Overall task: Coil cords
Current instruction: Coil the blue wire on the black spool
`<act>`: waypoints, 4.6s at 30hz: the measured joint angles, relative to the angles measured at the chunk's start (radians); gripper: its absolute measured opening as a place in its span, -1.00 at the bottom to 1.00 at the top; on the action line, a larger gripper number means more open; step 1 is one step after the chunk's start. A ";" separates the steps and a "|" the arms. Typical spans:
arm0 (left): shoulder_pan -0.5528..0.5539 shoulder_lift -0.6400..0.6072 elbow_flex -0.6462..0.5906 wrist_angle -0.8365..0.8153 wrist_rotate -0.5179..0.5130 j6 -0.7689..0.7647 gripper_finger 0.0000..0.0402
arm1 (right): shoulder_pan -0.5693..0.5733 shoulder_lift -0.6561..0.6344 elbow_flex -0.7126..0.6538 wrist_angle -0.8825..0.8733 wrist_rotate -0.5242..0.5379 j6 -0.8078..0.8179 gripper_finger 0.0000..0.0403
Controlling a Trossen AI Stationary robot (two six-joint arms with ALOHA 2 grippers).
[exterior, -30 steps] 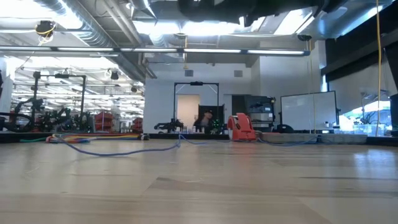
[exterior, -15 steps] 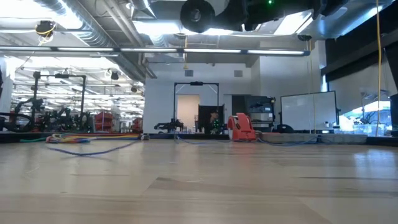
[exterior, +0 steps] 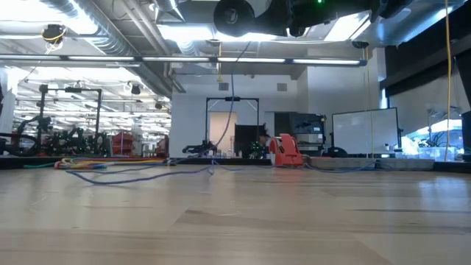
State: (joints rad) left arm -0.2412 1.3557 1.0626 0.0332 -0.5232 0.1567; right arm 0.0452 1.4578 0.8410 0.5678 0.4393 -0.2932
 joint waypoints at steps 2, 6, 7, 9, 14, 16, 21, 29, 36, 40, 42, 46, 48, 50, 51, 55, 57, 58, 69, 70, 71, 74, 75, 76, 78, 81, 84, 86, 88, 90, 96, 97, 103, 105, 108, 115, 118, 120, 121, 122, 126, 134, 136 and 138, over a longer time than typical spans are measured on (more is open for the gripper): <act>-0.007 -0.012 0.002 -0.050 0.000 -0.039 -0.79 | 0.000 0.000 0.000 0.002 -0.003 0.000 -1.00; -0.020 -0.010 -0.016 -0.212 -0.001 -0.140 -0.54 | 0.000 0.000 0.000 0.005 -0.010 0.000 -1.00; -0.018 -0.010 -0.032 -0.234 -0.001 -0.155 -0.49 | 0.000 0.000 0.000 0.005 -0.022 0.000 -1.00; -0.012 -0.010 -0.080 -0.212 -0.001 -0.185 -0.42 | 0.000 0.000 0.000 0.005 -0.045 0.000 -1.00; 0.011 -0.010 -0.220 0.075 -0.004 -0.132 -0.37 | 0.000 0.000 0.000 0.007 -0.065 0.000 -1.00; 0.036 -0.011 -0.250 0.128 -0.003 -0.115 -0.37 | 0.000 0.000 0.000 0.014 -0.065 0.000 -1.00; 0.076 -0.007 -0.288 0.102 -0.003 -0.157 -0.37 | 0.000 0.000 -0.001 0.018 -0.065 0.000 -1.00; 0.088 -0.002 -0.306 0.121 0.007 -0.152 -0.37 | 0.000 0.000 -0.001 0.018 -0.065 0.000 -1.00; 0.109 0.108 -0.306 0.251 0.062 -0.097 -0.37 | 0.000 0.000 -0.001 0.021 -0.066 -0.003 -1.00; 0.139 0.159 -0.306 0.304 0.062 -0.102 -0.37 | 0.000 0.000 -0.001 0.021 -0.066 -0.003 -1.00; 0.147 0.163 -0.306 0.316 0.094 -0.106 -0.37 | 0.000 0.000 -0.001 0.021 -0.066 -0.005 -1.00; 0.147 0.149 -0.306 0.382 0.244 -0.122 -0.37 | 0.000 0.000 -0.001 0.017 -0.066 -0.008 -1.00; 0.146 0.133 -0.306 0.391 0.268 -0.120 -0.37 | 0.000 0.000 -0.001 0.016 -0.066 -0.012 -1.00; 0.147 0.127 -0.305 0.366 0.269 -0.120 -0.37 | 0.000 0.000 -0.001 0.014 -0.066 -0.013 -1.00; 0.150 0.127 -0.305 0.340 0.269 -0.120 -0.37 | 0.000 0.000 -0.001 0.012 -0.066 -0.014 -1.00; 0.158 0.127 -0.307 0.304 0.269 -0.128 -0.37 | 0.000 0.000 -0.001 0.011 -0.066 -0.021 -1.00; 0.157 0.127 -0.306 0.303 0.268 -0.124 -0.37 | 0.000 0.000 -0.001 0.012 -0.066 -0.021 -1.00; 0.157 0.127 -0.306 0.293 0.268 -0.120 -0.37 | 0.000 0.000 -0.001 0.012 -0.066 -0.021 -1.00; 0.154 0.109 -0.306 0.235 0.232 -0.121 -0.37 | 0.000 0.000 -0.001 0.013 -0.066 -0.023 -1.00; 0.153 0.106 -0.306 0.246 0.233 -0.121 -0.37 | 0.000 0.000 -0.001 0.013 -0.066 -0.023 -1.00; 0.154 0.105 -0.306 0.253 0.233 -0.123 -0.37 | 0.000 0.000 -0.001 0.013 -0.066 -0.023 -1.00; 0.160 0.103 -0.306 0.219 0.232 -0.130 -0.42 | 0.000 0.000 -0.001 0.014 -0.066 -0.023 -1.00; 0.162 0.104 -0.306 0.204 0.232 -0.133 -0.46 | 0.000 0.000 -0.001 0.014 -0.066 -0.024 -1.00; 0.165 0.104 -0.306 0.200 0.232 -0.134 -0.52 | 0.000 0.000 -0.001 0.014 -0.066 -0.026 -1.00; 0.167 0.104 -0.306 0.206 0.232 -0.134 -0.68 | 0.000 0.000 -0.001 0.014 -0.066 -0.026 -1.00; 0.171 0.104 -0.306 0.223 0.246 -0.127 -0.93 | 0.000 0.000 -0.001 0.015 -0.066 -0.026 -1.00; 0.173 0.104 -0.298 0.235 0.266 -0.129 -0.95 | 0.000 0.000 -0.001 0.015 -0.066 -0.026 -1.00; 0.173 0.104 -0.298 0.238 0.266 -0.127 -0.97 | 0.000 0.000 -0.001 0.016 -0.066 -0.026 -1.00; 0.178 0.104 -0.298 0.235 0.255 -0.123 -0.98 | 0.000 0.000 -0.001 0.019 -0.066 -0.026 -1.00; 0.187 0.104 -0.297 0.202 0.217 -0.125 -0.98 | 0.000 0.000 -0.001 0.032 -0.067 -0.027 -1.00; 0.195 0.059 -0.297 0.018 0.086 -0.154 -0.99 | 0.001 0.000 -0.002 0.032 -0.129 -0.028 -1.00; 0.186 0.040 -0.297 0.003 0.084 -0.160 -0.99 | 0.001 0.000 -0.002 0.035 -0.144 -0.028 -1.00; 0.119 -0.145 -0.296 -0.054 0.053 -0.150 -0.99 | 0.001 0.000 -0.001 0.036 -0.257 -0.033 -1.00; 0.112 -0.204 -0.296 -0.104 0.035 -0.147 -0.99 | 0.001 0.000 -0.001 0.028 -0.296 -0.054 -1.00; 0.118 -0.294 -0.296 -0.162 0.028 -0.161 -0.99 | 0.001 0.000 -0.001 0.026 -0.326 -0.062 -1.00; 0.115 -0.414 -0.296 -0.133 0.169 -0.284 -0.98 | 0.000 0.017 0.000 -0.023 -0.164 -0.134 -1.00; 0.109 -0.403 -0.296 -0.071 0.176 -0.306 -0.99 | 0.000 0.050 0.000 -0.006 -0.120 -0.166 -1.00; 0.109 -0.384 -0.296 -0.039 0.178 -0.315 -0.99 | 0.000 0.071 0.001 0.012 -0.068 -0.179 -1.00; 0.109 -0.369 -0.296 -0.018 0.180 -0.323 -0.99 | -0.001 0.080 0.007 0.010 -0.041 -0.181 -1.00; 0.110 -0.354 -0.296 0.001 0.182 -0.330 -0.98 | -0.004 0.089 0.014 0.007 -0.018 -0.184 -1.00; 0.109 -0.262 -0.296 0.136 0.184 -0.333 -0.99 | -0.008 0.130 0.044 0.009 -0.010 -0.183 -1.00; 0.107 -0.079 -0.296 0.298 0.186 -0.316 -0.99 | -0.007 0.175 0.082 0.004 -0.004 -0.135 -1.00; 0.105 -0.049 -0.296 0.308 0.166 -0.308 -0.99 | -0.005 0.173 0.088 -0.003 -0.002 -0.108 -1.00; 0.103 -0.030 -0.296 0.314 0.120 -0.294 -0.98 | -0.006 0.171 0.092 -0.008 0.000 -0.081 -1.00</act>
State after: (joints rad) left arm -0.1379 1.3253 0.7666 0.3470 -0.4027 -0.1370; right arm 0.0392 1.6289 0.9333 0.5596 0.4392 -0.3743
